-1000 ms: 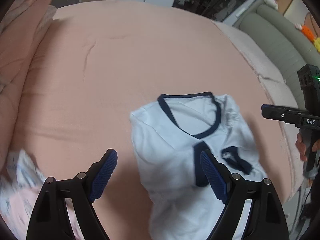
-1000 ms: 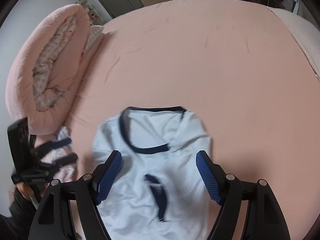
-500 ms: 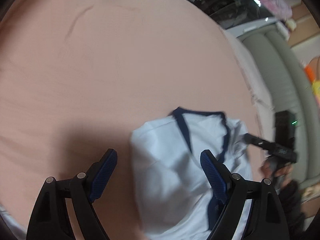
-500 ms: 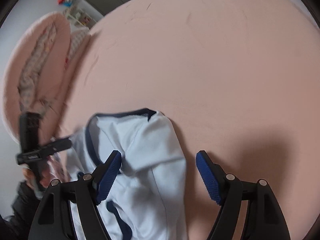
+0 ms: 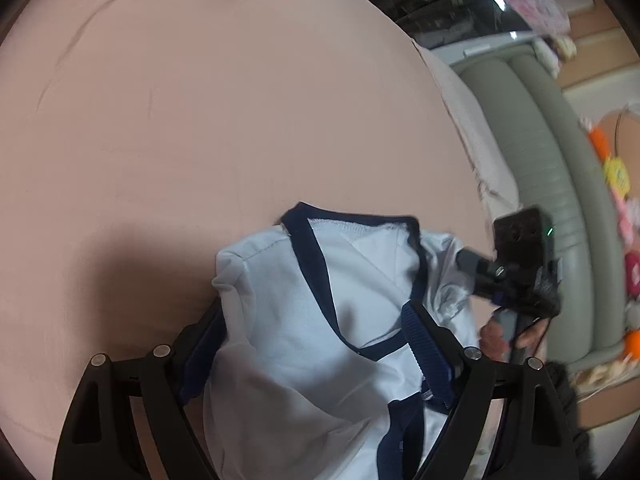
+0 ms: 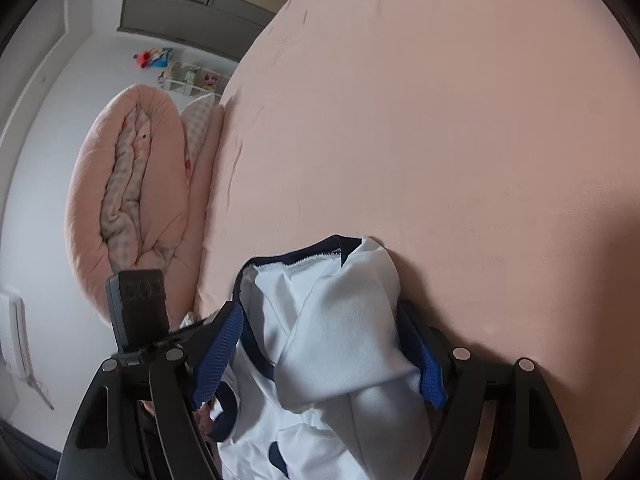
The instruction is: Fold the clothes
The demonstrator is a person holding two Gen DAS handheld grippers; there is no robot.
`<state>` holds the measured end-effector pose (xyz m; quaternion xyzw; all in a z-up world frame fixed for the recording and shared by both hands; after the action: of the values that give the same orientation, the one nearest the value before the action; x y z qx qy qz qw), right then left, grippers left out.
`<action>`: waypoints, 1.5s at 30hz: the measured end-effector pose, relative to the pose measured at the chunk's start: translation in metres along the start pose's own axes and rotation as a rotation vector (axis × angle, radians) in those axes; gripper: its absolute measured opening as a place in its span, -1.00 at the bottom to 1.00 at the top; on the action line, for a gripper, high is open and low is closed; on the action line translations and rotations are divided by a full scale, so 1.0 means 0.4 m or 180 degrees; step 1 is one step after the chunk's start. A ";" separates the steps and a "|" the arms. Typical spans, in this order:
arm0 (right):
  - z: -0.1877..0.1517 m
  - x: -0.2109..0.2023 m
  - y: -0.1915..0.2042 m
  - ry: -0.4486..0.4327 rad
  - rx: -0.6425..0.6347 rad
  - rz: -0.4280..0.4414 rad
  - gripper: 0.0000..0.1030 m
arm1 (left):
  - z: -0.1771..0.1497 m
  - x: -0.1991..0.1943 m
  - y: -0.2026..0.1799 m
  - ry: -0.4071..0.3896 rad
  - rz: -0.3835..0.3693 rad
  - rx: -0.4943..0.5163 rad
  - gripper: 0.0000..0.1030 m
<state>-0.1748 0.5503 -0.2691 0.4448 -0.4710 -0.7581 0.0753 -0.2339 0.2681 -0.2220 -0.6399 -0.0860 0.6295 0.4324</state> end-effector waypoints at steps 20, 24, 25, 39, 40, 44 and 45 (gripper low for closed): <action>-0.001 0.002 -0.106 -0.0101 0.0463 0.0131 -1.00 | -0.039 0.032 -0.035 -0.0728 0.1007 0.0373 -0.39; 0.007 -0.003 -0.111 -0.0111 0.0487 0.0117 -1.00 | -0.030 0.026 -0.015 -0.0722 0.0928 0.0324 -0.50; 0.007 -0.007 -0.117 -0.0107 0.0518 0.0125 -0.99 | -0.030 0.023 -0.009 -0.0731 0.0916 0.0308 -0.51; 0.061 -0.049 -0.027 -0.0321 0.0283 -0.0532 -0.87 | 0.063 0.034 -0.050 -0.0616 0.0871 0.0005 -0.83; 0.075 -0.058 -0.023 -0.0383 0.0305 -0.0471 -0.87 | 0.077 0.036 -0.057 -0.0617 0.0924 0.0065 -0.83; 0.131 -0.090 -0.008 -0.0571 0.0278 -0.0427 -0.87 | 0.125 0.035 -0.076 -0.0643 0.0932 0.0163 -0.83; 0.144 -0.100 -0.001 -0.0632 0.0217 -0.0468 -0.87 | 0.135 0.030 -0.080 -0.0671 0.0909 0.0186 -0.83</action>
<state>-0.1940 0.6091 -0.2360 0.4032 -0.4678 -0.7854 -0.0427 -0.2650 0.3195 -0.2005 -0.5632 -0.0208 0.7503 0.3456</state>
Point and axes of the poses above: each gripper's, at about its wrist camera, not at the fingertips, and x roughly the way its jaws point, y to its left, z to its top, the point moved 5 cm from there along x, roughly the way its jaws point, and after that the axes turned 3 degrees about y, right-handed, at the moved point
